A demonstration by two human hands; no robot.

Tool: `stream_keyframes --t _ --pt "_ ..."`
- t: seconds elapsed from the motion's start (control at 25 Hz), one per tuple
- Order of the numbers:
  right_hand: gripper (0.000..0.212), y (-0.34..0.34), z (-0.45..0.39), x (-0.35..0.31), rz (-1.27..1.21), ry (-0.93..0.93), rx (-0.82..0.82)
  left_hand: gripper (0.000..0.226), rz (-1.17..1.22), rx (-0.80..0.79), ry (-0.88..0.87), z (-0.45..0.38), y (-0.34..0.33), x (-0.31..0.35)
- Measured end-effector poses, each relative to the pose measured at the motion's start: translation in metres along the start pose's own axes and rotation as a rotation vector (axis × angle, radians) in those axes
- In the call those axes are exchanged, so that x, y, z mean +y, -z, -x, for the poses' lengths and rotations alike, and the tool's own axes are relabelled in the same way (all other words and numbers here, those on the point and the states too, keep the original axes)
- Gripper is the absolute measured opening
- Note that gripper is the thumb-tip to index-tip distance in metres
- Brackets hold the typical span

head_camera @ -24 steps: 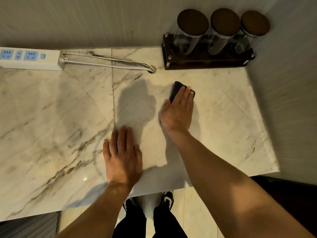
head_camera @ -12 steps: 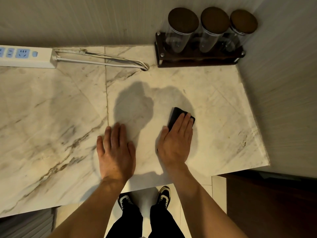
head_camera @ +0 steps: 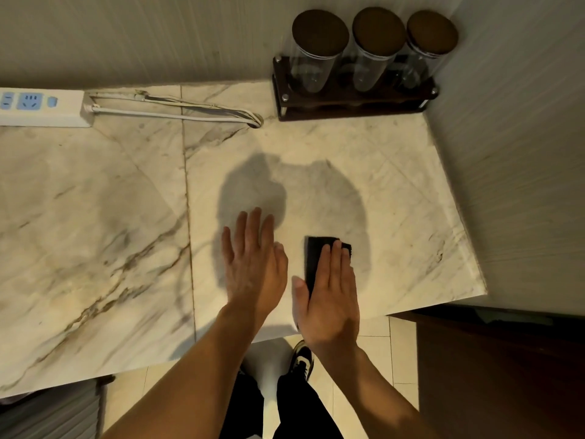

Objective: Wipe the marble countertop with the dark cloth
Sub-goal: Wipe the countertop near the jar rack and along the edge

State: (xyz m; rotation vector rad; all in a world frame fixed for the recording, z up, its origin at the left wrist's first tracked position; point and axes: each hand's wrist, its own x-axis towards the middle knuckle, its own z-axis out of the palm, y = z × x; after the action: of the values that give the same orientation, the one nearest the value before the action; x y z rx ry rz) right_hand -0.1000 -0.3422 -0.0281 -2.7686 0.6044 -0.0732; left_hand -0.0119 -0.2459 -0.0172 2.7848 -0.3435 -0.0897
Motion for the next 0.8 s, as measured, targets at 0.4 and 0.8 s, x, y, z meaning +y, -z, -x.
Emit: stream_keyframes --t 0.4,0.8 --pt "0.063 0.036 -0.030 0.082 0.090 0.655 -0.304 0.055 -0.079 -0.060 -0.041 0.003 -0.015 0.001" --pt "0.066 0.046 -0.100 0.110 0.247 1.001 -0.348 0.056 -0.092 -0.079 -0.022 0.003 -0.015 0.003"
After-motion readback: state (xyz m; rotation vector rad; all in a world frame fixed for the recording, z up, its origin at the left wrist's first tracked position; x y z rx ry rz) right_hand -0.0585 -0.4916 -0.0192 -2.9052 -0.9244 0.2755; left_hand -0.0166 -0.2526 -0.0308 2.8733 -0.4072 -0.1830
